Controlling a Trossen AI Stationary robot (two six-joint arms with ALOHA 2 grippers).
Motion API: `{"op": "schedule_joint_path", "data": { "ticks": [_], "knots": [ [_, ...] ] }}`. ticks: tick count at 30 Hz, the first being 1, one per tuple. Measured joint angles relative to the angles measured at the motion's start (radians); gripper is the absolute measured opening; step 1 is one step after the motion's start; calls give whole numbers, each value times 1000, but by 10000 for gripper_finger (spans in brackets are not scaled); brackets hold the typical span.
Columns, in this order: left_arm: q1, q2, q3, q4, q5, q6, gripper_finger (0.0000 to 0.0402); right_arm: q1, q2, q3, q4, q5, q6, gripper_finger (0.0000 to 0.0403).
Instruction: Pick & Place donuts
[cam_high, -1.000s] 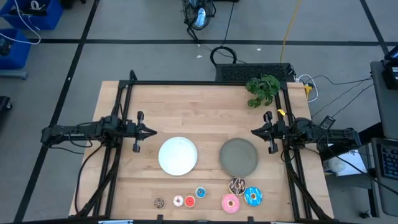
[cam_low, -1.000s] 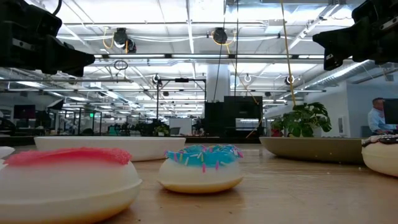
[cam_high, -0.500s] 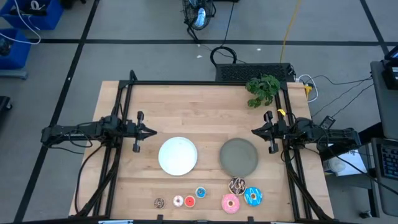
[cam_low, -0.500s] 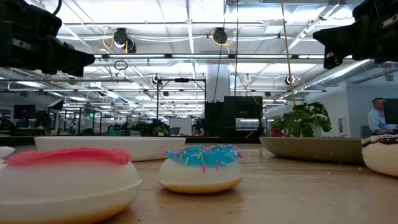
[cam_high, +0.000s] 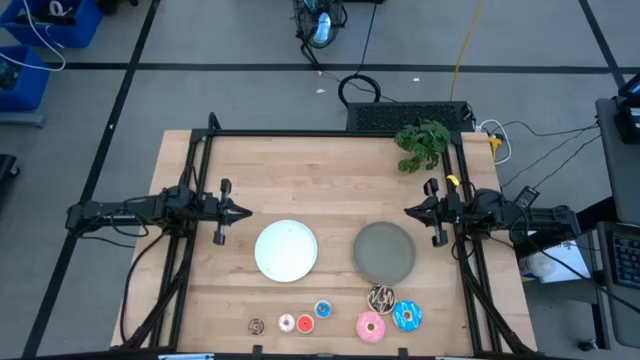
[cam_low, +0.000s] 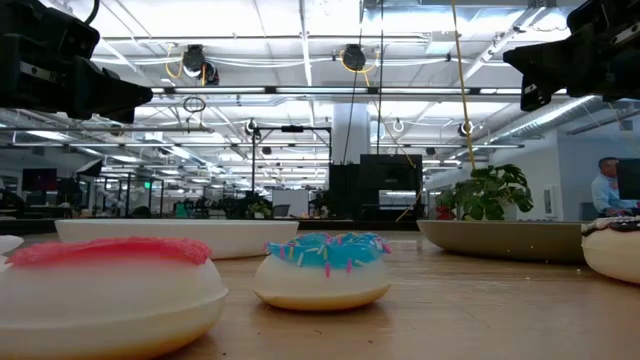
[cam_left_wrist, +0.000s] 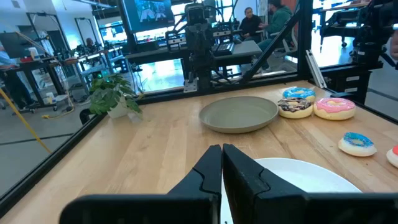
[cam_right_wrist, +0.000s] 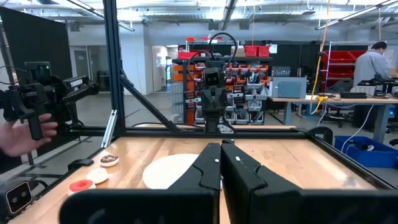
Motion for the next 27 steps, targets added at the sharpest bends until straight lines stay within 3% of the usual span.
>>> {"op": "schedule_joint_path", "data": {
  "ticks": [10, 15, 18, 22, 24, 26, 27],
  "knots": [
    [0, 0, 0, 0, 0, -32, 21, 0, 0, 0, 0, 0, 195, 0],
    [0, 0, 0, 37, 0, -225, 21, 0, 0, 0, 10, 0, 224, 0],
    [0, 0, 0, 36, 5, -455, 21, 0, 0, 0, -27, -1, 224, 0],
    [1, 0, 0, 126, -107, -506, 21, 0, 0, 0, -55, 1, 216, 0],
    [-1, 1, 0, 215, -50, -496, 21, 0, 0, 0, -62, 1, 213, 0],
    [-24, 19, 31, 224, 35, -457, 21, 0, 0, 0, -62, 1, 214, 0],
    [-47, 30, 49, 206, 28, -451, 21, 0, 0, 0, -60, 1, 216, 0]
  ]
}}
